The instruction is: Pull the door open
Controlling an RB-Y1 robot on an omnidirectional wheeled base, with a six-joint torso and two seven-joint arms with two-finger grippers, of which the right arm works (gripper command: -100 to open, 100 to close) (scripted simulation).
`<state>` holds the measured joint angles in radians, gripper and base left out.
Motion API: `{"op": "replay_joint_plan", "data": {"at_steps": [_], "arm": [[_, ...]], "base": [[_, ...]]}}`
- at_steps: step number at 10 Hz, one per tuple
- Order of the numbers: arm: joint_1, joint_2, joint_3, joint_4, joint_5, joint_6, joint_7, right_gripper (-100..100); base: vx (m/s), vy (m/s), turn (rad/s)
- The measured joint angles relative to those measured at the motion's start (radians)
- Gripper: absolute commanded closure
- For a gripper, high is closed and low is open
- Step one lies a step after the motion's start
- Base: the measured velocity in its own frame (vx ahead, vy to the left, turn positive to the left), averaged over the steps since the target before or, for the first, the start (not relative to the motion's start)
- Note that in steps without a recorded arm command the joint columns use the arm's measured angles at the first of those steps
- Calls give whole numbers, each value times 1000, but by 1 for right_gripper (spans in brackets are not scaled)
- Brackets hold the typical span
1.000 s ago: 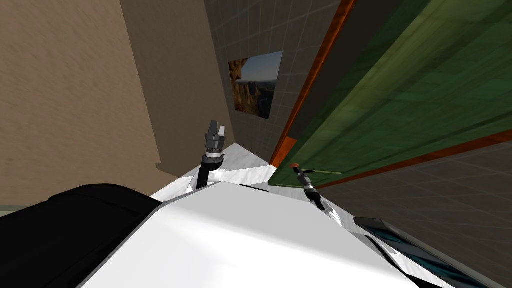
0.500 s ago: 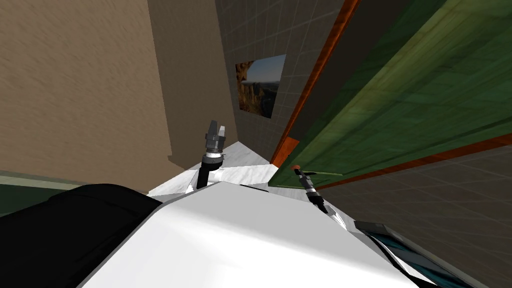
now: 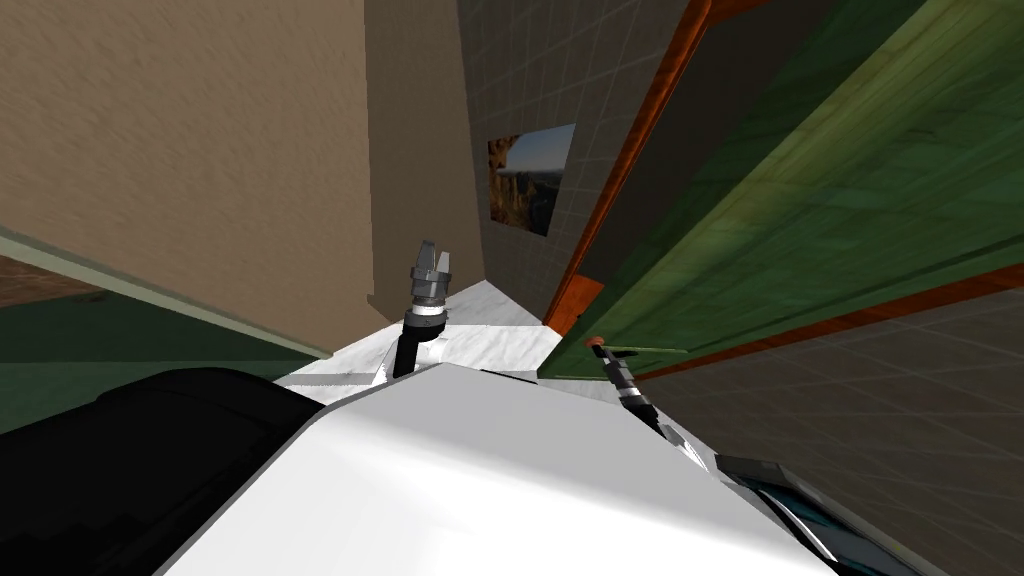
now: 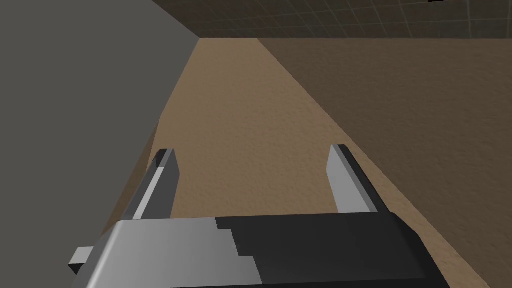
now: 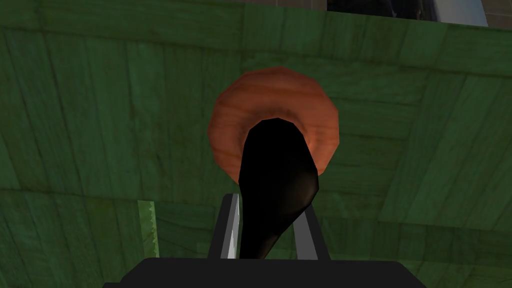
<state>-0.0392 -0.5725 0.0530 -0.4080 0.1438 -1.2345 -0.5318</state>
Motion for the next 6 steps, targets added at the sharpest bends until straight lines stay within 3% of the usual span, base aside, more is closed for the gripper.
{"op": "replay_joint_plan", "data": {"at_steps": [1,2,6], "arm": [[0,-7,0,28,1,-31,-3,100],[11,-13,0,24,2,-45,-8,100],[9,-16,0,51,4,-76,-10,100]], "base": [[-179,-102,144],[-76,-42,35],[-156,-79,166]]}}
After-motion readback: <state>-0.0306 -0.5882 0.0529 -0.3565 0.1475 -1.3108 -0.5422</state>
